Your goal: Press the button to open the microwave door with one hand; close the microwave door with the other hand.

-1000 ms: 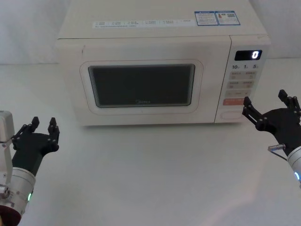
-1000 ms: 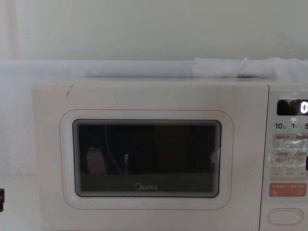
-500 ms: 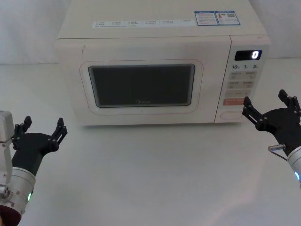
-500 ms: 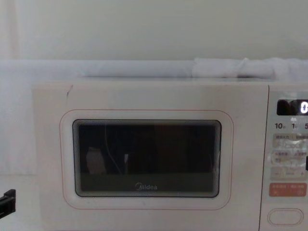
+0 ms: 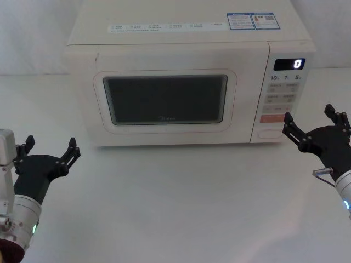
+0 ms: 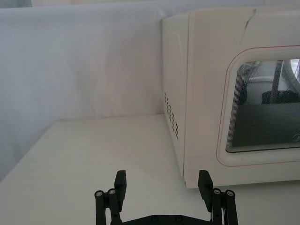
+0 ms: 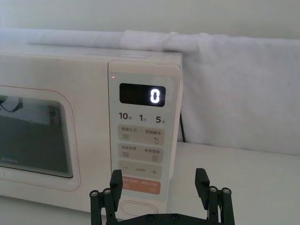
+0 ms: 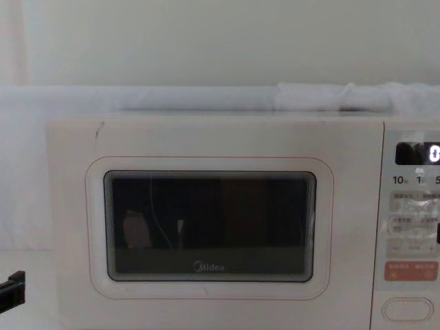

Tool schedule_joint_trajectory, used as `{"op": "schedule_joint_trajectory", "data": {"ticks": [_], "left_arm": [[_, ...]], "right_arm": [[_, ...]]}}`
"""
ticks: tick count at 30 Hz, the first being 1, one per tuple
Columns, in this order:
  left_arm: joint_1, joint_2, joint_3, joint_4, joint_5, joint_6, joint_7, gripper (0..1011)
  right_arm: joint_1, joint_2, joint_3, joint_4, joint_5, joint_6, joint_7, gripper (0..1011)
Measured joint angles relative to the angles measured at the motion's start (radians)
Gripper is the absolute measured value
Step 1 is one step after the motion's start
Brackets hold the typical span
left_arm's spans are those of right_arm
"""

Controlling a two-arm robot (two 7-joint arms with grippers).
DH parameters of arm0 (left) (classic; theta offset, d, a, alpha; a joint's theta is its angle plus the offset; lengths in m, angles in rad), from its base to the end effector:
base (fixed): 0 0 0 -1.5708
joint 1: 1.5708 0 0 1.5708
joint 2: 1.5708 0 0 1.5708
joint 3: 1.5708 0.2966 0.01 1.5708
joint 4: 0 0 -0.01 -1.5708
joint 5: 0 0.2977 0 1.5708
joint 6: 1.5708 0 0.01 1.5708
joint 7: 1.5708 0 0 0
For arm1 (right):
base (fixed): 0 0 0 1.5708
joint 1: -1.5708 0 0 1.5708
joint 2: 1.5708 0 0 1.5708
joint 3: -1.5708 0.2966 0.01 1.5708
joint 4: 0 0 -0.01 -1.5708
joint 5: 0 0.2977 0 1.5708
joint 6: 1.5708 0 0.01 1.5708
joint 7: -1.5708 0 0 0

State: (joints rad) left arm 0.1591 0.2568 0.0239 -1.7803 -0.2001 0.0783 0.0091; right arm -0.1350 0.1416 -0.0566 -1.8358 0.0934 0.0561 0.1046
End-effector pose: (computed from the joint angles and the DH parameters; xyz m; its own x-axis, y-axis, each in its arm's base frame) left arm 0.2716 0.0544 -0.2837 0.0645 0.9967 0.0499 -0.9972 0.0625 0.0399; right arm 0.2759 -0.0145 -0.2660 0.1901 -0.9807 0.0461 0.9795 0.1927 0.0593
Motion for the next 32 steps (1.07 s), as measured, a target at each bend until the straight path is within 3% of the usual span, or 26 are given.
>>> {"op": "schedule_joint_trajectory", "data": {"ticks": [32], "left_arm": [[0.000,0.000,0.000,0.000,0.000,0.000,0.000,1001]], "right_arm": [[0.000,0.000,0.000,0.000,0.000,0.000,0.000,1002]]}}
